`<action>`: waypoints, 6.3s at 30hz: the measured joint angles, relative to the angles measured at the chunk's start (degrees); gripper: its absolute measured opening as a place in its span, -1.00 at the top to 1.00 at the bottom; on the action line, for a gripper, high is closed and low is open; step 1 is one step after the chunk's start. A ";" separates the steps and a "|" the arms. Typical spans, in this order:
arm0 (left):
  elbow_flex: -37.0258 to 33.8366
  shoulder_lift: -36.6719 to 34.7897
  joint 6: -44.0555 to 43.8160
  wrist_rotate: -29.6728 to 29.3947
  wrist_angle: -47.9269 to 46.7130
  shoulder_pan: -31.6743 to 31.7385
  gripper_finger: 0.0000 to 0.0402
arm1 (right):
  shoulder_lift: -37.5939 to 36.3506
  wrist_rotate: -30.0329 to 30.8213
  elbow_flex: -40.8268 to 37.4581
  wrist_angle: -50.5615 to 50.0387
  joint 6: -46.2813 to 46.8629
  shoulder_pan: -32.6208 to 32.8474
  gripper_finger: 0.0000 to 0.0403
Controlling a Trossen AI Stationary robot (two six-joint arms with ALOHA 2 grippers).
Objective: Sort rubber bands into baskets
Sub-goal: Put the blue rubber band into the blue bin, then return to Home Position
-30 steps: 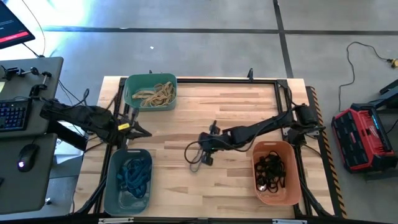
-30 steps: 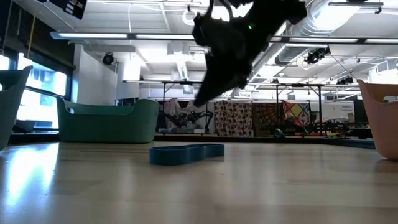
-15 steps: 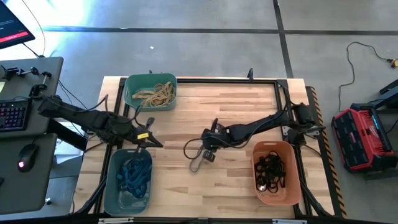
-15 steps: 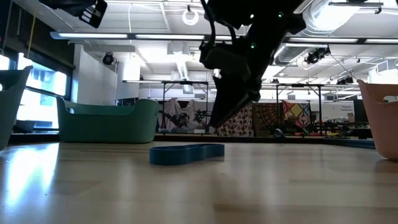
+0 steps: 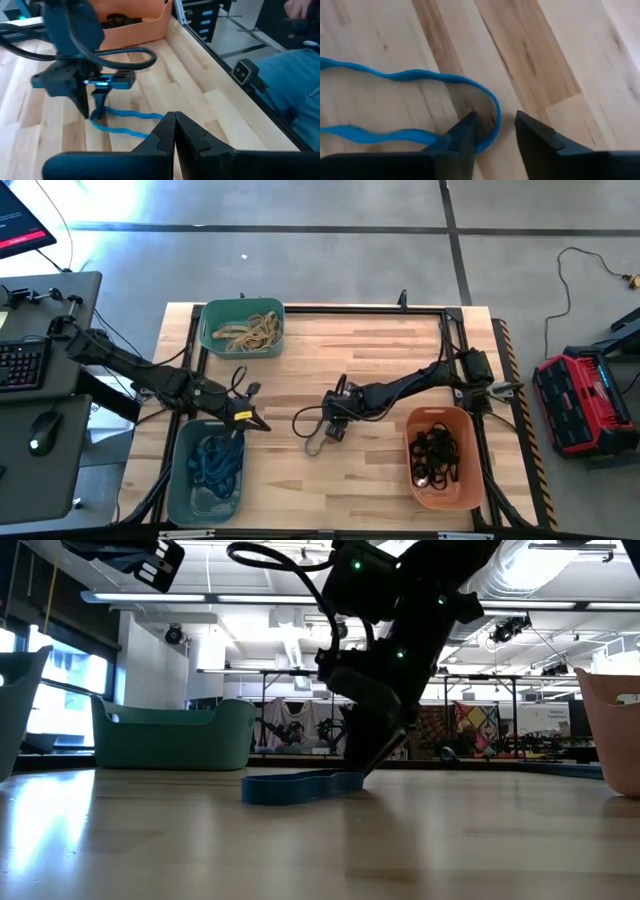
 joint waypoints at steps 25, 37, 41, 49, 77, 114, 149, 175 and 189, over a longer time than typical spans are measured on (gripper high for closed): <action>-0.01 16.21 -13.20 -12.48 10.99 -2.05 0.71 | -3.06 14.69 7.43 15.28 -21.37 11.50 1.00; 0.02 20.74 -15.82 -13.42 19.01 -2.06 0.12 | -3.08 17.17 10.69 15.74 -25.51 12.72 1.00; 0.01 21.82 -15.53 -12.33 20.95 -1.90 0.08 | -3.08 17.15 10.69 16.34 -25.59 12.80 1.00; 0.00 23.86 -14.38 -12.83 21.32 -1.87 0.41 | -3.06 17.15 10.69 17.21 -25.61 12.85 1.00; 0.07 3.73 -12.01 -0.53 4.30 -6.93 1.00 | -4.87 21.90 10.62 4.75 -23.02 12.36 0.92; 0.03 9.30 -46.08 2.73 -26.06 -30.58 1.00 | -4.87 21.64 10.62 0.40 -22.10 10.83 1.00; 1.05 7.72 -19.30 4.01 -2.47 -10.48 0.81 | -7.77 0.53 -0.98 21.67 -34.08 4.15 1.00; 0.94 8.44 5.48 10.15 22.43 21.47 1.00 | -35.89 -3.53 -34.35 44.13 -34.86 -6.29 1.00; -10.52 5.07 4.08 13.51 36.40 30.38 1.00 | -49.92 -4.91 -47.47 49.90 -34.37 -13.01 1.00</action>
